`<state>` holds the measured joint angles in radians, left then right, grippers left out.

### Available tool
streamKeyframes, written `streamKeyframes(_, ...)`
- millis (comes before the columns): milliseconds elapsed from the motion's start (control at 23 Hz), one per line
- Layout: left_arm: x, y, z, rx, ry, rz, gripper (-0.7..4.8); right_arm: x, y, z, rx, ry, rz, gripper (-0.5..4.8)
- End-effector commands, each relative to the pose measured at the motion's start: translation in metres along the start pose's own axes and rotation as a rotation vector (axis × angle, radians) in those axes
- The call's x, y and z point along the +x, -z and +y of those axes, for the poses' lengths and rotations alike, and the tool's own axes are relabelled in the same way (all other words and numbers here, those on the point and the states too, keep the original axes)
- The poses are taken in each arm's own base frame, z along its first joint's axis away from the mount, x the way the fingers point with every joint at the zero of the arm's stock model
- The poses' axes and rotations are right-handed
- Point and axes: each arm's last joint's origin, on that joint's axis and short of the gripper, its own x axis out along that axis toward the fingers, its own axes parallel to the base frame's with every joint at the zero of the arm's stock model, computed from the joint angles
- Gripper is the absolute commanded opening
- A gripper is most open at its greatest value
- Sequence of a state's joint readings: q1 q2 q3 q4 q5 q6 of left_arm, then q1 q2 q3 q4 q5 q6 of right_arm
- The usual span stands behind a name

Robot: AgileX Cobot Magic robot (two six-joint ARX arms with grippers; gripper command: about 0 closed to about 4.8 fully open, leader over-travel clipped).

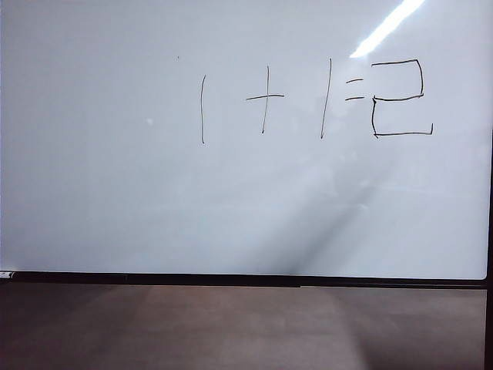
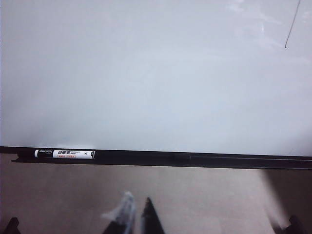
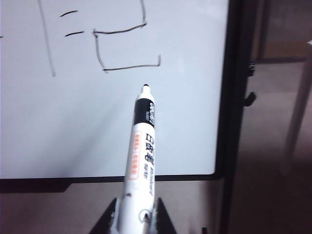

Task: Reach to the right to find the marker pen, pick it up, and write the answer to the math problem on the whiteboard.

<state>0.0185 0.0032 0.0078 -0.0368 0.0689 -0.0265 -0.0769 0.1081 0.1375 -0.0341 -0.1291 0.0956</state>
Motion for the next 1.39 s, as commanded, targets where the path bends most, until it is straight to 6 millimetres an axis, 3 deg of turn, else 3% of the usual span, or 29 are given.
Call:
streamKeyframes(44, 0.0, -0.002, 0.0, 0.005, 0.002, -0.016, 0.27, 0.0, 0.013, -0.002, 0.002, 0.025, 0.002, 0.0)
streamKeyframes(348, 0.0, -0.002, 0.0, 0.005, 0.001, -0.015, 0.27, 0.001, 0.037, -0.001, 0.005, -0.004, 0.021, 0.0)
streamKeyframes(740, 0.0, -0.002, 0.0, 0.004, 0.002, -0.016, 0.27, 0.001, 0.038, 0.001, 0.001, 0.09, 0.022, 0.0)
streamKeyframes(1393, 0.0, -0.002, 0.0, 0.005, 0.001, -0.016, 0.27, 0.001, 0.037, 0.001, 0.001, 0.082, 0.019, 0.0)
